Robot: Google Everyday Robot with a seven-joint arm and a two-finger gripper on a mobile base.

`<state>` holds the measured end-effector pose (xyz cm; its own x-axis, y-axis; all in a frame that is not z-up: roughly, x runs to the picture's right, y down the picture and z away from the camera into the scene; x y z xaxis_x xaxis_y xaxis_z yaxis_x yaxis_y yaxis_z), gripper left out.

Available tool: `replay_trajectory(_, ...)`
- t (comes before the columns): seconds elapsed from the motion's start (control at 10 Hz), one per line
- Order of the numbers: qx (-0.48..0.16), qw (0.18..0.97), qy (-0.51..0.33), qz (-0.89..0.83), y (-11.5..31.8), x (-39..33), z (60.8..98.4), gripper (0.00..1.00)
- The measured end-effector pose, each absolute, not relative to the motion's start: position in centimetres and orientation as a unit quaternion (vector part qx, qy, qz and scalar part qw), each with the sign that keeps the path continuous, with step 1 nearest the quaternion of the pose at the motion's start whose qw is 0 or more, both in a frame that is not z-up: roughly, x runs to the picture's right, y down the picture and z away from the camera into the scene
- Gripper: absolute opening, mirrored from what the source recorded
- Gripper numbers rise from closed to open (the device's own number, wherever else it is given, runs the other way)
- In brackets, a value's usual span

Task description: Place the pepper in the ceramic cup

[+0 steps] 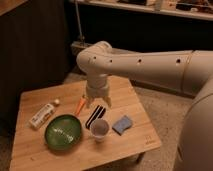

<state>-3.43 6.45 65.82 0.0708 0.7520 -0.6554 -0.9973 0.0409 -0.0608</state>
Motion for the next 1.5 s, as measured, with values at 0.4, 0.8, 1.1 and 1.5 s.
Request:
replay_trajectory(0.4,-0.261,0.682,0.234,0.642,6.4,-3.5,65.8,0.65)
replay_trajectory(0.8,-0.193,0.663,0.213,0.691,2.1,-5.9,69.1,0.65)
replay_trajectory(1.1,-0.166,0.59,0.157,0.774,-1.6,-8.3,72.7,0.65)
replay_trajectory(1.5,-0.229,0.553,0.111,0.793,-2.4,-7.7,76.7,0.65)
